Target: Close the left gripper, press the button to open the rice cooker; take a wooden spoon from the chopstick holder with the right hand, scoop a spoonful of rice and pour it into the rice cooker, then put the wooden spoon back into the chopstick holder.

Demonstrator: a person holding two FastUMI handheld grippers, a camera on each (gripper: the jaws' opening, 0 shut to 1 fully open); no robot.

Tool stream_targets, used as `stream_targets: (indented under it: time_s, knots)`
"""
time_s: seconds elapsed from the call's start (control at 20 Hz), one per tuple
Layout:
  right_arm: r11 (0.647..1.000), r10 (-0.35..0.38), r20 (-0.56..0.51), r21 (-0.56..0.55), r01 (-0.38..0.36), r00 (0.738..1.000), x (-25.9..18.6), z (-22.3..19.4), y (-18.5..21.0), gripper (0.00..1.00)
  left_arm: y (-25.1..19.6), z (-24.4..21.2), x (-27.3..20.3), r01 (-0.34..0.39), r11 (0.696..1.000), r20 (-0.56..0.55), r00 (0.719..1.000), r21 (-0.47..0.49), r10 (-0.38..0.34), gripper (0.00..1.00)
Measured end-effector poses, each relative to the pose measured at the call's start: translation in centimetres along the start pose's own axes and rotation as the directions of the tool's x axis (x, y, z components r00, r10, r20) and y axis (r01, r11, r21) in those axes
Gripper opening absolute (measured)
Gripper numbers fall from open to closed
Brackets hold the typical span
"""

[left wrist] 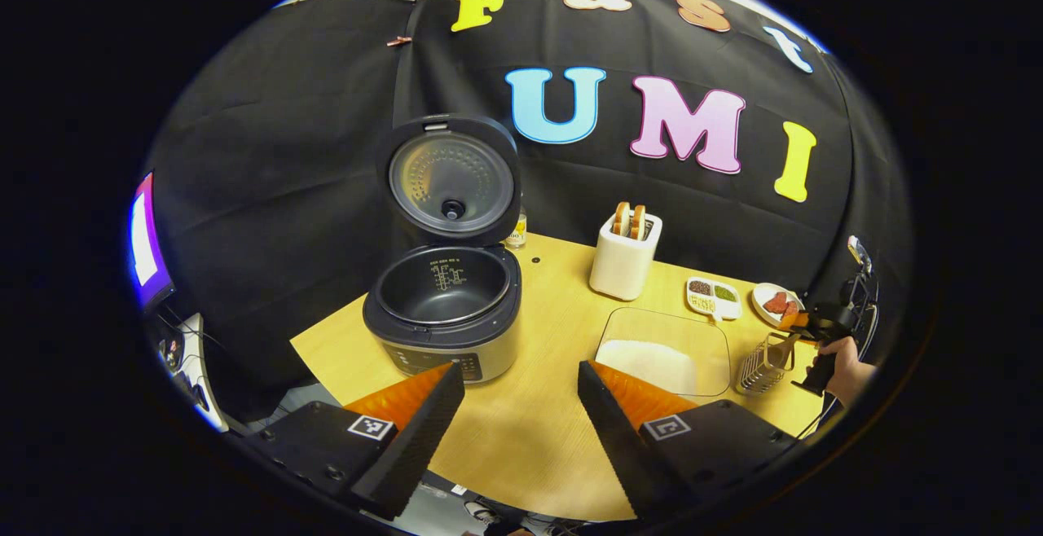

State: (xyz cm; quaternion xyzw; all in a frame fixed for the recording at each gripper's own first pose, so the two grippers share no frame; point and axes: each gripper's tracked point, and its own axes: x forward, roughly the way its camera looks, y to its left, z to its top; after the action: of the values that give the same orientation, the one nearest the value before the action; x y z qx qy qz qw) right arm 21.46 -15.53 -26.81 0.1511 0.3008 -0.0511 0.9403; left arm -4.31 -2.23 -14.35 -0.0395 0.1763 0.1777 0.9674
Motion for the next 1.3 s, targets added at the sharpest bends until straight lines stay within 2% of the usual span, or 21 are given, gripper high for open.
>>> stream_targets:
  time_s: [0.05, 0.1, 0.2, 0.3, 0.45, 0.6, 0.7, 0.85, 1.0, 1.3]
  knots:
    - [1.0, -0.013, 0.008, 0.004, 0.013, 1.0, 0.8, 0.0, -0.4, 0.43, -0.1, 0.0, -0.2, 0.005, 1.0, 0.001, 1.0, -0.001, -0.005, 0.95]
    - [0.999, -0.002, 0.006, 0.032, 0.002, 1.0, 0.4, 0.6, -0.3, 0.25, -0.1, 0.1, -0.3, 0.009, 1.0, 0.003, 1.0, -0.004, -0.009, 0.95]
    - [0.997, 0.002, -0.021, 0.083, 0.0, 1.0, 0.2, 0.0, 0.3, 0.19, 0.1, 0.0, -0.5, 0.013, 1.0, 0.005, 1.0, -0.009, -0.013, 0.95]
    - [0.998, 0.016, 0.002, 0.061, -0.016, 1.0, 0.2, 0.4, 0.6, 0.14, 0.5, -0.2, -0.7, 0.017, 1.0, 0.005, 1.0, -0.018, -0.017, 0.95]
    - [0.999, 0.039, 0.045, -0.005, -0.039, 0.998, -1.5, 1.3, 1.7, 0.11, 1.5, -0.6, -0.9, 0.022, 0.999, 0.002, 1.0, -0.041, -0.022, 0.95]
    - [0.998, 0.055, 0.135, -0.048, -0.049, 0.989, -4.2, 4.1, 3.0, 0.11, 2.4, -0.3, -0.8, 0.037, 0.997, 0.01, 0.999, -0.061, -0.037, 0.95]
    - [0.993, 0.082, 0.213, -0.097, -0.063, 0.974, -6.4, 6.4, 4.4, 0.11, 2.8, 0.1, -0.9, 0.064, 0.995, 0.031, 0.998, -0.076, -0.062, 0.95]
    - [0.977, 0.141, 0.275, -0.196, -0.088, 0.951, -9.7, 8.0, 7.1, 0.11, 3.9, 0.3, -0.4, 0.089, 0.994, 0.046, 0.995, -0.071, -0.086, 0.95]
    - [0.959, 0.195, 0.27, -0.253, -0.126, 0.943, -12.1, 7.2, 10.1, 0.11, 5.8, 0.8, 0.0, 0.1, 0.994, 0.064, 0.993, -0.038, -0.097, 0.95]
    - [0.95, 0.276, 0.293, -0.227, -0.213, 0.915, -15.8, 7.1, 16.7, 0.11, 10.0, 1.6, 0.9, 0.13, 0.991, 0.086, 0.988, -0.038, -0.126, 0.95]
